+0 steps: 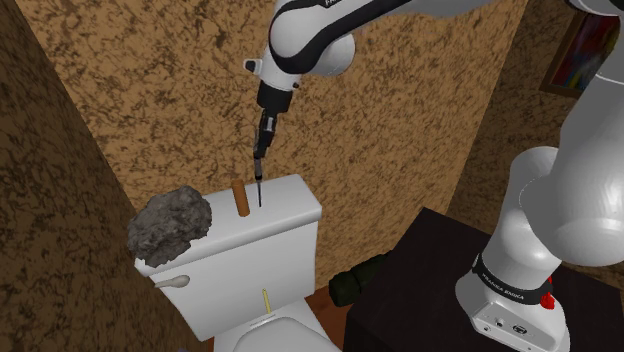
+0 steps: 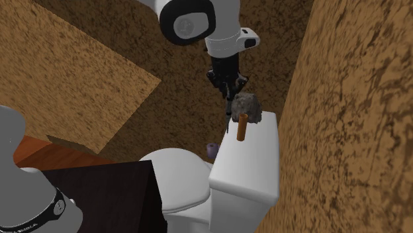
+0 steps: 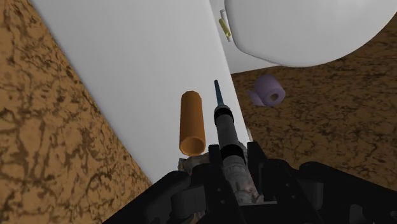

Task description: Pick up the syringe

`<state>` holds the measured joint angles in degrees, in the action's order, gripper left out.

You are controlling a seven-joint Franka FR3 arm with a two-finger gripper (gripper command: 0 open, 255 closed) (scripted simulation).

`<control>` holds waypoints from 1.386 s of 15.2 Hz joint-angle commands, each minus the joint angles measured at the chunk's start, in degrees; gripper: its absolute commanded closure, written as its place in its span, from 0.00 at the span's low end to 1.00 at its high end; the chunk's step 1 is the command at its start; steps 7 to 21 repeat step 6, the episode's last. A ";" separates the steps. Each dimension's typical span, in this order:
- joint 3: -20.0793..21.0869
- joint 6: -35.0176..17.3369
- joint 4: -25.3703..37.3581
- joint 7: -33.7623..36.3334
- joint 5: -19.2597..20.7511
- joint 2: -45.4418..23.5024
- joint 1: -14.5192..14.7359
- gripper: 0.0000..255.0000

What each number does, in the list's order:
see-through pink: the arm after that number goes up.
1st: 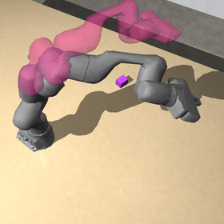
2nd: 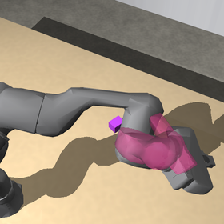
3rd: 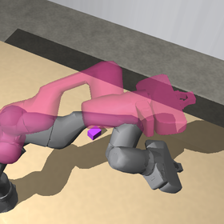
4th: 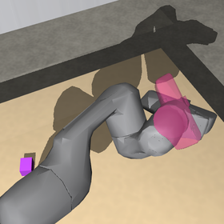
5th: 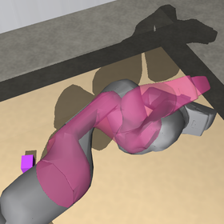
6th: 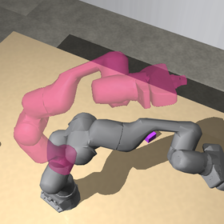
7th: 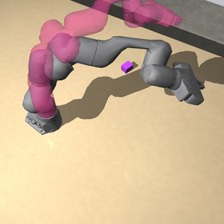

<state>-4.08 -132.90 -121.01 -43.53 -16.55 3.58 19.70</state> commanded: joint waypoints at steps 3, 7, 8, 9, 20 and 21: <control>-0.02 2.77 1.88 0.98 0.76 0.97 -0.09 1.00; -0.02 3.60 2.51 1.25 0.96 1.20 -0.12 1.00; -0.02 3.60 2.51 1.25 0.96 1.20 -0.12 1.00; -0.02 3.60 2.51 1.25 0.96 1.20 -0.12 1.00; -0.02 3.60 2.51 1.25 0.96 1.20 -0.12 1.00; -0.02 3.60 2.51 1.25 0.96 1.20 -0.12 1.00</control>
